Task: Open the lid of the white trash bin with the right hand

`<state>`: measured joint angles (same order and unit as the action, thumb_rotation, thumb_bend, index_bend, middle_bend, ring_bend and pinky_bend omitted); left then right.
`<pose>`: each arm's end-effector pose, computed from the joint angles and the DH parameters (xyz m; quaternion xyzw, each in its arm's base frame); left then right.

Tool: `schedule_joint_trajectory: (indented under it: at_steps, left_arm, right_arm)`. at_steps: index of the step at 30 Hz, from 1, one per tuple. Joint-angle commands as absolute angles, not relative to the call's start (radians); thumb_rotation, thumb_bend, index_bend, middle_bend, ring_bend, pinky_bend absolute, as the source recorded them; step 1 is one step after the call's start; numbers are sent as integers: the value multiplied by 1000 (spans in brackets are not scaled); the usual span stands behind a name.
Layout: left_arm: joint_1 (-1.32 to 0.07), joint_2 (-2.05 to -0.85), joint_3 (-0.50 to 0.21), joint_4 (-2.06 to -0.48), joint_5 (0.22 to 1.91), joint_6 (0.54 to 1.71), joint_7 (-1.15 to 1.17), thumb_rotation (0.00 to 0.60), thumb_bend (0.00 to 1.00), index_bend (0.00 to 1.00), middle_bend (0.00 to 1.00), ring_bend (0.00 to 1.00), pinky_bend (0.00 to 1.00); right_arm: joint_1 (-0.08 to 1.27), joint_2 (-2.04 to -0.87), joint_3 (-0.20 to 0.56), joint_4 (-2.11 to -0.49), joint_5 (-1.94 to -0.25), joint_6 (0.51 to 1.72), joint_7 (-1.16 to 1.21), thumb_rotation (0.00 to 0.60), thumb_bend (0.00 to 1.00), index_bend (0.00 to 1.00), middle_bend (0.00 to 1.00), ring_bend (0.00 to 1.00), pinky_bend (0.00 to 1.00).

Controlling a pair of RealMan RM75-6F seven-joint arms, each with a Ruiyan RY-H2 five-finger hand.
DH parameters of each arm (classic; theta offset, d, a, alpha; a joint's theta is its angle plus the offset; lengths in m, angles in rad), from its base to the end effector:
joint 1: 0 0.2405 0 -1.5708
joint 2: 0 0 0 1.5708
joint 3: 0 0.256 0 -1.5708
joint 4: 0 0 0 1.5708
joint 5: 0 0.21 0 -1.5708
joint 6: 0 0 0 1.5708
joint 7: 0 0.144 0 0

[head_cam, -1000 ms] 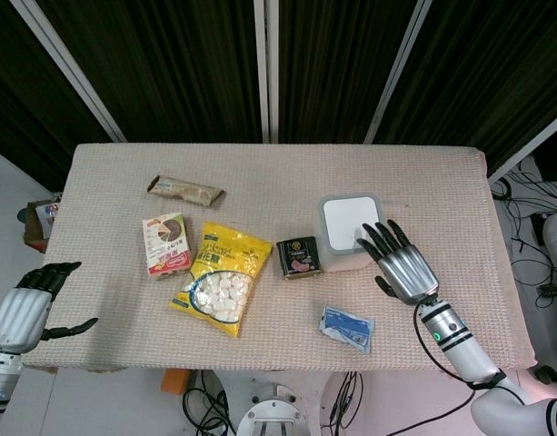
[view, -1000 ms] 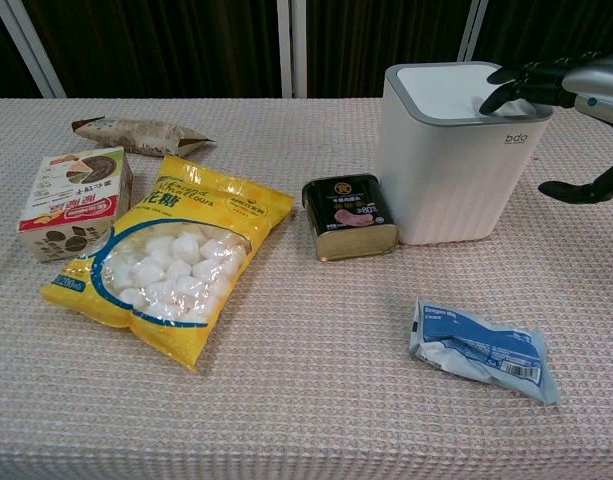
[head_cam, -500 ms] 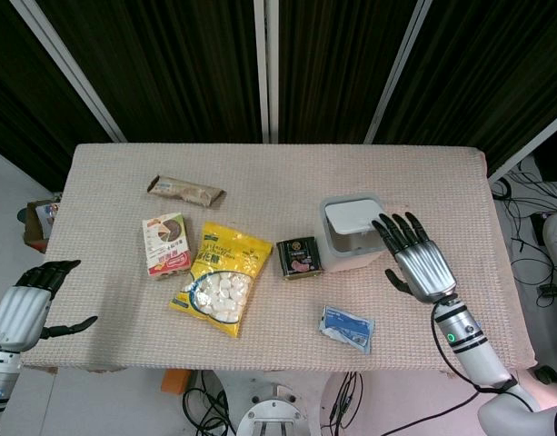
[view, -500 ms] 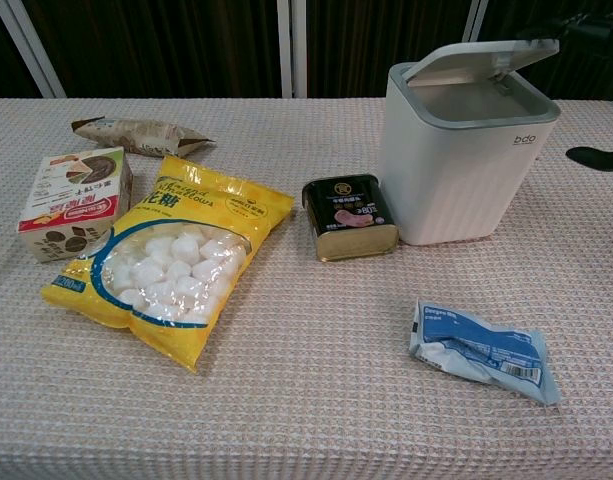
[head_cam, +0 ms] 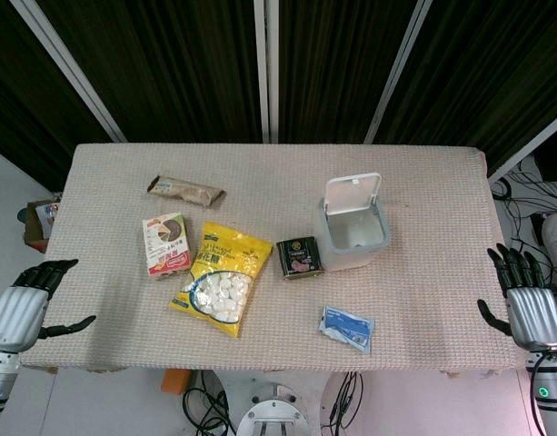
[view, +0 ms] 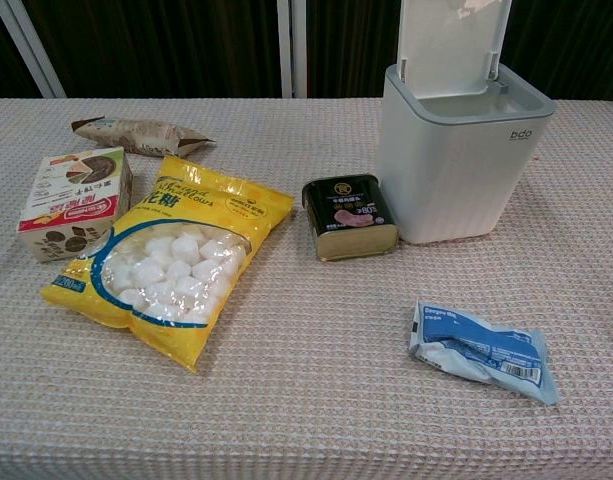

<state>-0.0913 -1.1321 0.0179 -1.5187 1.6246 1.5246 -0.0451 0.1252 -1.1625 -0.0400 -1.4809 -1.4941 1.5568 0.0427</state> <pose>-0.3140 0.1691 0.1522 -0.6428 -0.3577 -0.3921 0.5524 -0.3286 -0.1775 0.1561 0.6105 -0.3653 0.3819 0.5899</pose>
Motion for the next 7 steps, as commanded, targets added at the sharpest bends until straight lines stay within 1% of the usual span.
schedule_joint_trajectory:
  at_steps: [1, 7]
  left_arm:
    - [-93, -1136, 21, -1518, 1630, 1522, -41, 311, 0, 171, 218, 183, 258]
    - [-91, -1143, 24, -1514, 1632, 1524, -39, 307, 0, 171, 218, 183, 258]
  right_arm:
    - [86, -1191, -49, -1394, -1467, 1558, 101, 600, 238, 0, 0, 0, 0]
    - [75, -1216, -39, -1353, -1473, 1540, 126, 600, 240, 0, 0, 0, 0]
